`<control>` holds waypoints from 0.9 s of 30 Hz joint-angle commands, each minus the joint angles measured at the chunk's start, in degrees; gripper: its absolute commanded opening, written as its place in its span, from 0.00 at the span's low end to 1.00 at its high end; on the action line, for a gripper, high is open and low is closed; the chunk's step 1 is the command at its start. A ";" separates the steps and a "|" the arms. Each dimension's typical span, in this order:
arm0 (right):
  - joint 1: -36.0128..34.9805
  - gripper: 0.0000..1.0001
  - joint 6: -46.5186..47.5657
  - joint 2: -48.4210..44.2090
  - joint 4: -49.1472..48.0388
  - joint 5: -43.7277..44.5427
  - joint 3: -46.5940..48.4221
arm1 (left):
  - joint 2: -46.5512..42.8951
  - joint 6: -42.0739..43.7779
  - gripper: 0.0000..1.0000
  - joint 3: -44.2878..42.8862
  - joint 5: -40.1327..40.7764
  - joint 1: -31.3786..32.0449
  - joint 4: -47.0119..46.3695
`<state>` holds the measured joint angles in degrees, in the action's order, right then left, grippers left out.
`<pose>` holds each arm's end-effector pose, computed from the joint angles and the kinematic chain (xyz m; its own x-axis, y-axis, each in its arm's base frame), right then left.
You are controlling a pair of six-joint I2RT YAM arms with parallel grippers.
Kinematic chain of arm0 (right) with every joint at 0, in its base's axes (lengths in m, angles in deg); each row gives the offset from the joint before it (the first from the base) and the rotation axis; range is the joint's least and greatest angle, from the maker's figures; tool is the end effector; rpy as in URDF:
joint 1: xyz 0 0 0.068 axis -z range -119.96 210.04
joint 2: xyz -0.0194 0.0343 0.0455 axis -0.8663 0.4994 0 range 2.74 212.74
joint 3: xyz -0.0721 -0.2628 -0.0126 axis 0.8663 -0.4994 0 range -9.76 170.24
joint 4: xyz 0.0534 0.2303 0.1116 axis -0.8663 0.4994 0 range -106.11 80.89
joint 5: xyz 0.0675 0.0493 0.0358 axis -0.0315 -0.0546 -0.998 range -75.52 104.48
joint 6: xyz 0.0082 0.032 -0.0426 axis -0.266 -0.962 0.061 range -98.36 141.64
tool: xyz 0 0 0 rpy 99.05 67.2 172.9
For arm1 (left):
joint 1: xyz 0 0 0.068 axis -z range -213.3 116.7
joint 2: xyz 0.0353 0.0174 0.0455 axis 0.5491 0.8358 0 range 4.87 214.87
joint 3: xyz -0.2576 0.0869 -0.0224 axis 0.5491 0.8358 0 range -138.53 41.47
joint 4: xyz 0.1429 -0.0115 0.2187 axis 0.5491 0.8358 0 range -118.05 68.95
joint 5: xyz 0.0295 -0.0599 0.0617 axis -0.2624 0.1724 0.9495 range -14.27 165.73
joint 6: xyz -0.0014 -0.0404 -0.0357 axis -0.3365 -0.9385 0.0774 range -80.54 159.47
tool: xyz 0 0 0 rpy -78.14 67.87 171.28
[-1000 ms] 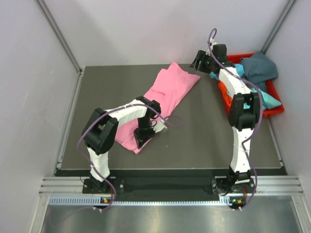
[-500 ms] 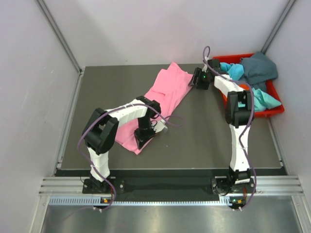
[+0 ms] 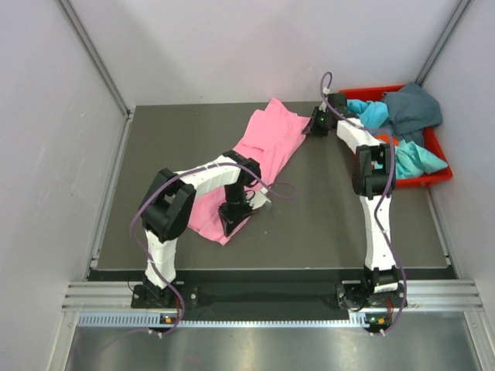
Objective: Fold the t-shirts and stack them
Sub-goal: Fold the tshirt
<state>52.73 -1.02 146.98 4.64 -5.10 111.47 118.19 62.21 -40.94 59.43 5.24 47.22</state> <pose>0.5548 0.0832 0.1529 -0.7717 0.2670 -0.5772 -0.0678 0.8678 0.4922 0.2561 -0.2168 0.1776 -0.4852 0.8609 0.1527 0.7855 0.5059 -0.3563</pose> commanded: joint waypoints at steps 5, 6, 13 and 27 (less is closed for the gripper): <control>-0.07 0.00 0.16 5.08 -5.01 1.82 9.88 | 1.82 0.81 0.00 -4.60 -3.04 4.25 3.57; 0.02 0.00 0.15 6.30 -5.37 1.91 10.95 | 2.34 0.81 0.00 -5.56 -3.48 5.22 3.57; -1.21 0.00 -1.51 11.40 -9.85 2.00 18.42 | 7.53 0.29 0.00 -11.89 -5.94 9.88 3.05; -2.71 0.00 -5.65 16.24 -16.01 0.68 24.67 | 18.34 -1.65 0.00 -27.18 -9.72 15.06 3.05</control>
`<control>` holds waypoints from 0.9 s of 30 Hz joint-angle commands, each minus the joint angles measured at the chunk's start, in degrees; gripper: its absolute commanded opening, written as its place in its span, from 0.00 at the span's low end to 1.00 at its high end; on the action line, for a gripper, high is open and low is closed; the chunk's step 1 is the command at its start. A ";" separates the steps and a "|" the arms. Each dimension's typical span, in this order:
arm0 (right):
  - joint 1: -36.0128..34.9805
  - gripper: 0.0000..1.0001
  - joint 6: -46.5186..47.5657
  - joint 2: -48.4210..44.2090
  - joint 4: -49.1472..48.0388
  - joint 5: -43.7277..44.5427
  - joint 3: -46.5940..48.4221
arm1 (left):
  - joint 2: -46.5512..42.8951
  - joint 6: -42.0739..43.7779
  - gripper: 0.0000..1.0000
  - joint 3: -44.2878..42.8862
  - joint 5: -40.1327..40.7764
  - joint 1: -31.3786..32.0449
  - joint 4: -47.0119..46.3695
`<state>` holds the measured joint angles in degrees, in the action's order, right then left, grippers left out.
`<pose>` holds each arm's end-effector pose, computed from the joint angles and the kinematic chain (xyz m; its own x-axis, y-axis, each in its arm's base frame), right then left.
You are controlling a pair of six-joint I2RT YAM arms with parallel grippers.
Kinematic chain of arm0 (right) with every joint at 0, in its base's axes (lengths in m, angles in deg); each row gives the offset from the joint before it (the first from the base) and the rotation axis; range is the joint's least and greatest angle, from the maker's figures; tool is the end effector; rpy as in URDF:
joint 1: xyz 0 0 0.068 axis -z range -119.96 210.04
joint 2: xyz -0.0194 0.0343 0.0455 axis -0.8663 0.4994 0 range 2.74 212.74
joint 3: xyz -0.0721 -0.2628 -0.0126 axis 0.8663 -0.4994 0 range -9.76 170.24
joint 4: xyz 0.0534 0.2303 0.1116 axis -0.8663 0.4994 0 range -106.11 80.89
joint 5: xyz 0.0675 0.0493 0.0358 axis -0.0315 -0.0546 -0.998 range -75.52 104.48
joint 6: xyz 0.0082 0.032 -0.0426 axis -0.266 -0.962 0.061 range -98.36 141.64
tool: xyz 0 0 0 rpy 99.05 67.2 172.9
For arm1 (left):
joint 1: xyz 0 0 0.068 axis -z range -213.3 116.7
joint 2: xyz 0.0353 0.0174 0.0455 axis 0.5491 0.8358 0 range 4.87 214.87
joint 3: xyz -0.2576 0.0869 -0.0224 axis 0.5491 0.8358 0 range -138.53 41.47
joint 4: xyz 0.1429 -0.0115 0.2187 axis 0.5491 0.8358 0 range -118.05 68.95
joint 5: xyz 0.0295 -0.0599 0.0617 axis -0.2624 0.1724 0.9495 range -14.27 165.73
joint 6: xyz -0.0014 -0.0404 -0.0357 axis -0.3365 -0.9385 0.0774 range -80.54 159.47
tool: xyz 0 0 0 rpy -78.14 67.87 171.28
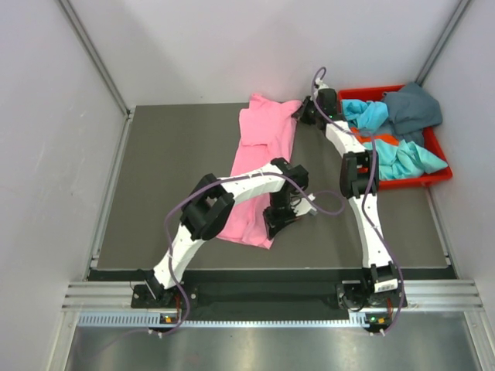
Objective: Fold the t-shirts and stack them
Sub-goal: Fold the tshirt
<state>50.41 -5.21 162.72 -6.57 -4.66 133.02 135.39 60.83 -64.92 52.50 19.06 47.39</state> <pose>0.6053 0.1145 0.1403 -0.5975 0.3314 -0.7301 -0.1982 0.8213 0.5350 0.2466 -0.3426 0.1635 -0.3103 0.9505 0.0131 0.8598 0.2865 -0.4227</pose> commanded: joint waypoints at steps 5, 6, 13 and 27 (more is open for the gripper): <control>-0.48 0.00 -2.42 1.03 -5.85 -0.11 3.73 | 2.98 -0.45 0.00 -6.11 -3.14 2.57 2.52; -0.48 0.00 -2.42 1.12 -5.94 -0.03 3.73 | 3.07 -0.53 0.00 -6.29 -3.23 2.75 2.43; -0.57 0.00 -2.50 0.95 -6.11 -0.64 3.82 | 4.39 -1.41 0.00 -8.65 -2.97 3.36 1.20; 2.51 0.75 4.17 -22.76 0.82 -4.95 -13.37 | -7.63 -2.20 0.50 -9.20 7.65 4.42 0.86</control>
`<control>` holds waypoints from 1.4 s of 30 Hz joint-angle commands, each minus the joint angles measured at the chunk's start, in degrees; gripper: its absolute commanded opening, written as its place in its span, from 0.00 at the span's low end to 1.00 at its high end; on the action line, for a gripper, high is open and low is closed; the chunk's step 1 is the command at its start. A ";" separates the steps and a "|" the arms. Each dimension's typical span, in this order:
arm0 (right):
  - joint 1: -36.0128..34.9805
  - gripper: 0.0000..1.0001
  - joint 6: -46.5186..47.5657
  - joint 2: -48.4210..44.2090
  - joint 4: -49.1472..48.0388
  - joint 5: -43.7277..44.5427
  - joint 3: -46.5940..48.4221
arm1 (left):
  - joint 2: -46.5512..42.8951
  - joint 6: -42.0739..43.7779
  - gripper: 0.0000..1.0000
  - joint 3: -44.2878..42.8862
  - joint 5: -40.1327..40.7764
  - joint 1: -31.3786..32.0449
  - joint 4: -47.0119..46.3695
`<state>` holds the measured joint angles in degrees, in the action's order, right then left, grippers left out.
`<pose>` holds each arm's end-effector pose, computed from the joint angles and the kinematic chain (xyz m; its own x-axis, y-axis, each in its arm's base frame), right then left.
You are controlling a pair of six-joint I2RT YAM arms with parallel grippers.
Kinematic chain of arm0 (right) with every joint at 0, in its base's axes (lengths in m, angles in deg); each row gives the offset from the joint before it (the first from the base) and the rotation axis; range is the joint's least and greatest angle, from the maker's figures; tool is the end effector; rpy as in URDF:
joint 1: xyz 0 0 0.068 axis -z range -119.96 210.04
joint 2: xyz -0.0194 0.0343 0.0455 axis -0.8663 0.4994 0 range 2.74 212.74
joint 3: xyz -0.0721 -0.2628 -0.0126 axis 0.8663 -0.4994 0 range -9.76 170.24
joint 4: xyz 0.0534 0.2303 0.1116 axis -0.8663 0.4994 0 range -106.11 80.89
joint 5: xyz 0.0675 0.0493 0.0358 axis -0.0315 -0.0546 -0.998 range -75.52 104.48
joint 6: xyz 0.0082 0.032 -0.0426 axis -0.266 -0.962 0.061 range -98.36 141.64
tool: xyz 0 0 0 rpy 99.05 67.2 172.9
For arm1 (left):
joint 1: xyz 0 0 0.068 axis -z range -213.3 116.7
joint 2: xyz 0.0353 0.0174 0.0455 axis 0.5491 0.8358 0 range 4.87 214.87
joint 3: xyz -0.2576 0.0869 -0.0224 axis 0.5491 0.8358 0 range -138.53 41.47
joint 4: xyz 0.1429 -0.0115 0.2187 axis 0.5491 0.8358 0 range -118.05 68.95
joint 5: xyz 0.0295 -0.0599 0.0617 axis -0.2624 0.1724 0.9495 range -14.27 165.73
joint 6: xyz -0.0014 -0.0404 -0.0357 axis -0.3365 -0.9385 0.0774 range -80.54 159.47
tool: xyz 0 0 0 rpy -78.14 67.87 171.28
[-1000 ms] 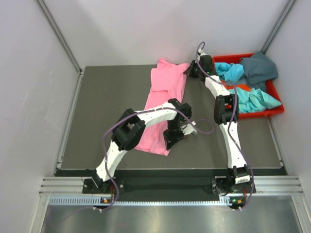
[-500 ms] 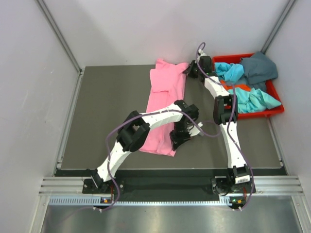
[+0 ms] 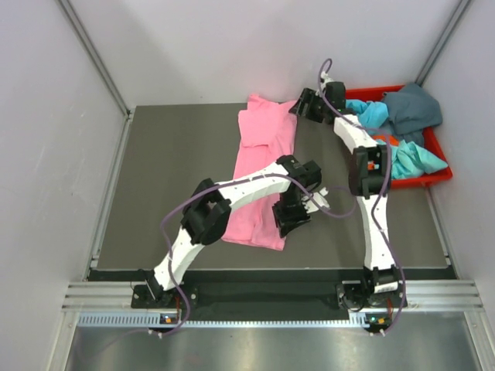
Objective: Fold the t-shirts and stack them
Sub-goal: Fold the tshirt
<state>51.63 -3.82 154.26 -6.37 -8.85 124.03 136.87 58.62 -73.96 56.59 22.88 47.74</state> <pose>0.5899 0.1015 0.1727 -0.6192 0.3075 -0.7225 -0.2389 0.8027 0.5464 0.2375 -0.3755 0.1897 -0.2703 0.9603 -0.0687 0.9168 0.2349 -0.3230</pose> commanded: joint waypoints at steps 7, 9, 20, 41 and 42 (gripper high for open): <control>1.38 0.75 2.69 -39.52 8.36 -0.04 -33.03 | -22.47 -2.35 0.49 5.29 13.40 0.24 -4.66; 0.76 0.73 0.94 -48.49 8.63 -2.06 -45.51 | -24.77 -4.73 0.49 7.50 18.50 -1.07 -7.05; -6.89 0.70 -2.93 -78.64 13.03 -3.56 -85.00 | -39.19 -29.43 0.51 34.20 -6.79 -32.62 -29.01; -9.08 0.70 -23.76 -71.37 -6.57 -13.23 -103.74 | -33.66 -43.33 0.51 58.13 -18.48 -41.59 -38.61; -10.13 0.70 -23.94 -71.19 -7.01 -13.40 -104.17 | -33.31 -43.68 0.51 58.31 -18.66 -41.59 -38.87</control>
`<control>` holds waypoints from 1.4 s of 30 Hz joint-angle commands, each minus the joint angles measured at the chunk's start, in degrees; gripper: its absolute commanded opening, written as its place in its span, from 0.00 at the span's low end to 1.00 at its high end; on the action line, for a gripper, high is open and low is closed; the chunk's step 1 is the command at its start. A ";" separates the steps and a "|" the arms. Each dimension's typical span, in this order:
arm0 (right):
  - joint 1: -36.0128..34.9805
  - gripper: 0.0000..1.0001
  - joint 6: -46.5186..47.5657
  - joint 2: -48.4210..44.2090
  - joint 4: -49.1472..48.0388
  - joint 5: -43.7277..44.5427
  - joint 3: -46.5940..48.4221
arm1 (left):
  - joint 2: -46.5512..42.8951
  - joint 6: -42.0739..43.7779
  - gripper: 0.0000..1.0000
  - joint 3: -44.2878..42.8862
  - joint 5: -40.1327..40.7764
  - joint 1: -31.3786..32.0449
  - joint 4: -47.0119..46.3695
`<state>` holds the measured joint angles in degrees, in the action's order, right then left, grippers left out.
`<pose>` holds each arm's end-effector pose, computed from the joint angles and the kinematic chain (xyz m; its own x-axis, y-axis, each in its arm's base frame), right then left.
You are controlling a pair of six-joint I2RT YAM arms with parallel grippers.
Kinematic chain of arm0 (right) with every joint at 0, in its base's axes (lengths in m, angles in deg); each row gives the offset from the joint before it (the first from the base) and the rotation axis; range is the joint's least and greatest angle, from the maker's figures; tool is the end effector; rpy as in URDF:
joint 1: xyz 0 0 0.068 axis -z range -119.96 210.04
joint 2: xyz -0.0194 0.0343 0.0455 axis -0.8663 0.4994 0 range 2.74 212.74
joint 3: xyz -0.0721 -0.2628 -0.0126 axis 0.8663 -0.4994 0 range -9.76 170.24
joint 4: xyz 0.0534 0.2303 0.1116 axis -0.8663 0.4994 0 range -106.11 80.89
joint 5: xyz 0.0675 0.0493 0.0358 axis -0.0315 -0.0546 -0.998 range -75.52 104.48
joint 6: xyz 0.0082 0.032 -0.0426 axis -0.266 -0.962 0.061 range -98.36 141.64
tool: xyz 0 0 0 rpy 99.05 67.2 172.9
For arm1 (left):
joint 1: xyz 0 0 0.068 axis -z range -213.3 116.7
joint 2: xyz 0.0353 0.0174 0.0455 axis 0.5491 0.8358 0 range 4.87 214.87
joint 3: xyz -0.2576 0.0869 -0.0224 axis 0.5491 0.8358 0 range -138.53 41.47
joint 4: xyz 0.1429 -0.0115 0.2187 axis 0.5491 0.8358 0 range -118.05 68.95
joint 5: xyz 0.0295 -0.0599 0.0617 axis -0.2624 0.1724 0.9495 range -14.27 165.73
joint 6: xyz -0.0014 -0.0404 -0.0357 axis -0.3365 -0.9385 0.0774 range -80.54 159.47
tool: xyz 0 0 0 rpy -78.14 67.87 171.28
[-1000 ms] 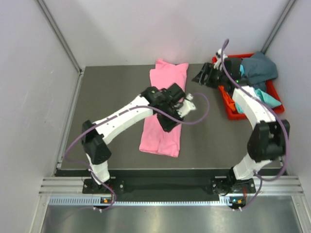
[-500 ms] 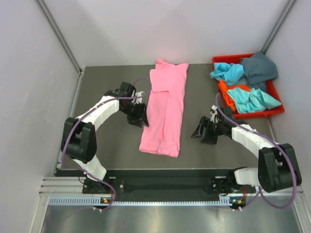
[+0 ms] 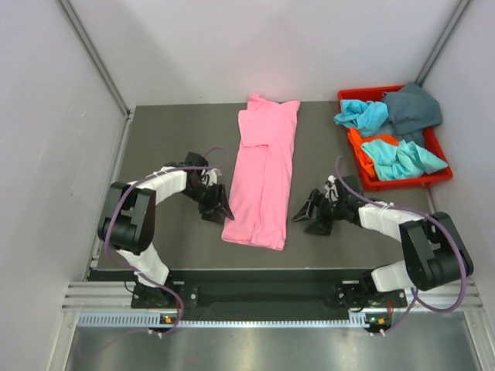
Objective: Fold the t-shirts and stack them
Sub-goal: Fold the tshirt
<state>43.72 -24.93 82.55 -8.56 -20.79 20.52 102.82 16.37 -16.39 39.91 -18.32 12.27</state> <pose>0.2188 0.0855 0.1394 -0.9391 0.3429 -0.0216 0.2203 0.6493 0.7279 0.2842 -0.0976 0.1616 -0.9953 -0.0629 0.0730 -0.0942 0.7973 -0.5962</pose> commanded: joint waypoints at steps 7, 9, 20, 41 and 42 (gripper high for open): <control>-6.97 0.70 -6.77 4.81 -7.11 -1.65 -1.89 | 2.33 -2.04 0.51 1.61 -1.72 -0.48 -3.58; -8.99 0.69 -7.92 7.62 -10.88 -1.65 -1.72 | 2.68 -2.40 0.51 2.23 -1.54 -0.57 -4.10; -12.77 0.69 -10.65 12.04 -13.27 0.37 0.83 | 0.93 -1.87 0.50 5.66 2.67 -2.24 -2.09; -18.39 0.45 -8.28 17.22 -9.66 6.43 3.11 | 1.98 -4.59 0.28 8.21 -1.71 -2.50 -6.56; -18.57 0.43 -7.84 17.31 -9.23 6.70 3.29 | 1.81 -4.59 0.26 8.47 -1.89 -2.50 -6.48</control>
<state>27.09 -36.19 97.10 -23.18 -22.60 24.13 105.66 11.83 -9.03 38.25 -20.68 7.87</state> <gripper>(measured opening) 0.454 0.275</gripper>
